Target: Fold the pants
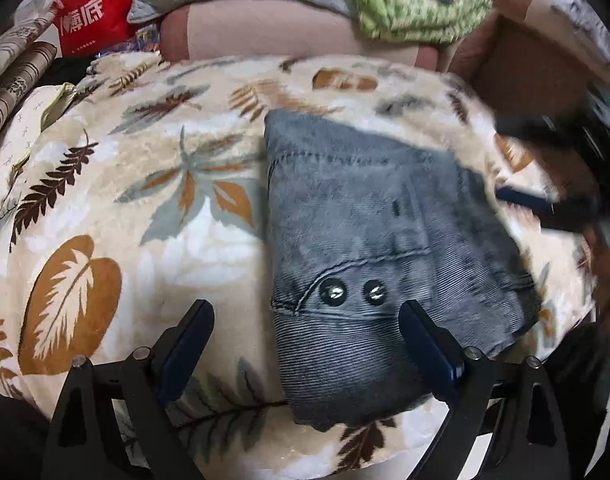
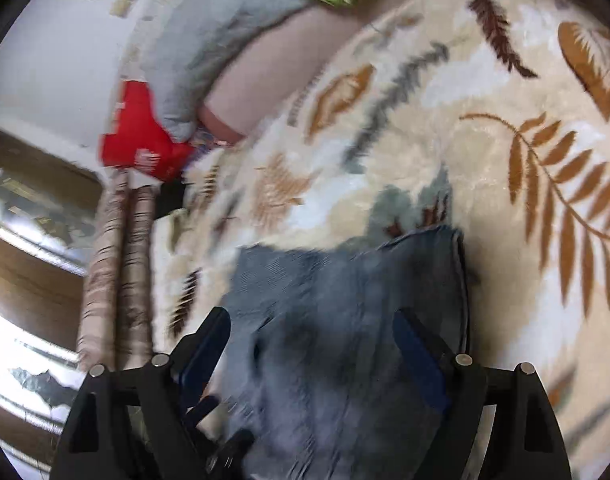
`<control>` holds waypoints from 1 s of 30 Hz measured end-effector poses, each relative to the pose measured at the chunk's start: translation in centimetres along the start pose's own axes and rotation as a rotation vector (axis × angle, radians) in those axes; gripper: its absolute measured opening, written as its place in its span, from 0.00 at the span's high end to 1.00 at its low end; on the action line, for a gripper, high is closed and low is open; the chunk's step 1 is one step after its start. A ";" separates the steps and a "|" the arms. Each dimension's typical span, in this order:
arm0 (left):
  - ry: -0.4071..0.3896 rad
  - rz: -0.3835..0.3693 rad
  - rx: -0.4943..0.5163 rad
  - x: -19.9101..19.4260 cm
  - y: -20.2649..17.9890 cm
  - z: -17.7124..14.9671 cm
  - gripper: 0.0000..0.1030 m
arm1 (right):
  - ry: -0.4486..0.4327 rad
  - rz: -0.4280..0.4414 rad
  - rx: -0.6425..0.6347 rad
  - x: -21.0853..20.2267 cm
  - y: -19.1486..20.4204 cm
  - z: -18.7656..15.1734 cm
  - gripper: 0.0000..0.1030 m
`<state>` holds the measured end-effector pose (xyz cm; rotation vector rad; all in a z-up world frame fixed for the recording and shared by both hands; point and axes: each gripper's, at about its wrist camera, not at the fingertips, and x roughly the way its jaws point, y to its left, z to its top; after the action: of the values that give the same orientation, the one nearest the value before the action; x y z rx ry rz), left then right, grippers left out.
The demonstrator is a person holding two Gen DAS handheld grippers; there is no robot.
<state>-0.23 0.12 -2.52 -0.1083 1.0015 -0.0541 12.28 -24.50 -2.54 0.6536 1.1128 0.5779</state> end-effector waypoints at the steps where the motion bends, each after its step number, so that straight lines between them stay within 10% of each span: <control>1: -0.005 0.004 -0.002 -0.2 -0.1 -0.1 0.08 | 0.007 0.009 -0.003 -0.4 0.2 -0.8 0.17; 8: 0.046 0.030 0.016 1.4 -0.2 -0.7 0.08 | 0.084 0.038 0.068 0.2 -2.9 -7.9 0.16; 14: -0.047 0.026 0.019 -1.4 -0.1 -0.5 0.08 | 0.007 0.073 0.062 -2.3 -1.8 -7.9 0.16; 30: 0.024 0.039 0.004 0.9 0.0 -1.2 0.08 | 0.015 0.051 0.108 -1.5 -4.6 -9.1 0.15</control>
<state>-0.78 -0.05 -3.96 -0.0847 1.0274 -0.0220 3.70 -27.01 -7.60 0.7735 1.1504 0.5698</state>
